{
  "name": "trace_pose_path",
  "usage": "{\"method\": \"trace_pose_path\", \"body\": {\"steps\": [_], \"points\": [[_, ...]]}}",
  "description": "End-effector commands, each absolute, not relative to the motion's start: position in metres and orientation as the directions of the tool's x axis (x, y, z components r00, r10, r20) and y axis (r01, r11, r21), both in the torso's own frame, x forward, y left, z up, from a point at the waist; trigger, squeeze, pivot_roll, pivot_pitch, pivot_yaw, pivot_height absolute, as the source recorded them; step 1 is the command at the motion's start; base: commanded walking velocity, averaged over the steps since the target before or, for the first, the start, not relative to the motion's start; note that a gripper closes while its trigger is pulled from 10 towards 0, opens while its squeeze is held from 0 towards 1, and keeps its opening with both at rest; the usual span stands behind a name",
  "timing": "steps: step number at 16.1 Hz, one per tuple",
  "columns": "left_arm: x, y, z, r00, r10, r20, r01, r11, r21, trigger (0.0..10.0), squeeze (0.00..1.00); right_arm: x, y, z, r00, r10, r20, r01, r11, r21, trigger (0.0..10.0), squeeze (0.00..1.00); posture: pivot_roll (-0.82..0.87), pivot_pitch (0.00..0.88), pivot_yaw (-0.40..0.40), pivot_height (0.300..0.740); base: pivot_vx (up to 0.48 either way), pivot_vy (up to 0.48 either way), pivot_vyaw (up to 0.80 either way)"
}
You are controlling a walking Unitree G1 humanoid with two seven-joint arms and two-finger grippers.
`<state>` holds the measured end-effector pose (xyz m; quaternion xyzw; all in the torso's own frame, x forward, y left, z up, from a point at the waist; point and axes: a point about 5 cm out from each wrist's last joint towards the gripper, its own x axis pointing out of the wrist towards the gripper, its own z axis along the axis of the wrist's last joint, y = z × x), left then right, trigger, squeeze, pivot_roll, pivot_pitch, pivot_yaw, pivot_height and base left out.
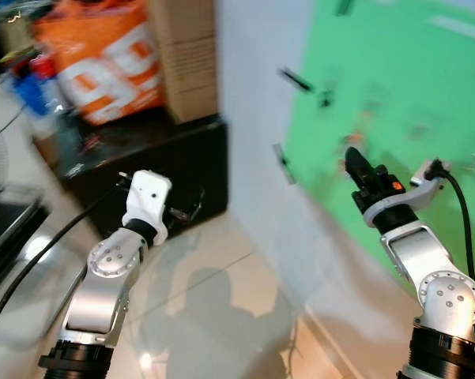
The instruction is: Hang keys on a hook
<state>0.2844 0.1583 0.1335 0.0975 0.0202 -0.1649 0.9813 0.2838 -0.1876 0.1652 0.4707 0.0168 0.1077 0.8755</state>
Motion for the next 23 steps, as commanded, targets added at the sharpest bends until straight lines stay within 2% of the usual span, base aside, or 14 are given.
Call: {"method": "trace_pose_path", "body": {"steps": [1, 3, 12, 17, 21, 23], "points": [[0.285, 0.156, 0.136, 0.94, -0.334, -0.066, 0.34, 0.921, 0.189, 10.0, 0.0, 0.28, -0.19, 0.171, 0.975, 0.199, 0.101, -0.195, 0.534, 0.823, 10.0, 0.0, -0.06, 0.0, -0.001, 0.74, 0.296, 0.0, -0.8], [0.284, 0.155, 0.135, 0.933, -0.353, -0.075, 0.361, 0.913, 0.192, 10.0, 0.0, 0.277, -0.187, 0.171, 0.97, 0.217, 0.111, -0.212, 0.529, 0.822, 10.0, 0.0, -0.06, 0.0, 0.002, 0.74, 0.283, 0.0, -0.74], [0.278, 0.143, 0.133, 0.872, -0.478, -0.107, 0.49, 0.846, 0.211, 10.0, 0.0, 0.275, -0.183, 0.173, 0.959, 0.249, 0.134, -0.25, 0.524, 0.814, 10.0, 0.0, -0.06, 0.0, 0.004, 0.74, 0.0, 0.0, 0.0], [0.277, 0.138, 0.133, 0.836, -0.534, -0.122, 0.547, 0.805, 0.227, 10.0, 0.0, 0.281, -0.184, 0.178, 0.961, 0.244, 0.13, -0.249, 0.553, 0.795, 10.0, 0.0, -0.06, 0.0, 0.003, 0.74, 0.0, 0.0, 0.0], [0.272, 0.133, 0.134, 0.765, -0.622, -0.167, 0.642, 0.714, 0.279, 10.0, 0.0, 0.285, -0.181, 0.188, 0.952, 0.267, 0.149, -0.279, 0.562, 0.778, 10.0, 0.0, -0.06, 0.0, -0.001, 0.74, 0.0, 0.0, 0.0], [0.272, 0.133, 0.135, 0.754, -0.634, -0.171, 0.654, 0.701, 0.284, 10.0, 0.0, 0.288, -0.18, 0.191, 0.948, 0.278, 0.152, -0.29, 0.565, 0.773, 10.0, 0.0, -0.06, 0.0, -0.002, 0.74, 0.0, 0.0, 0.0]]}}
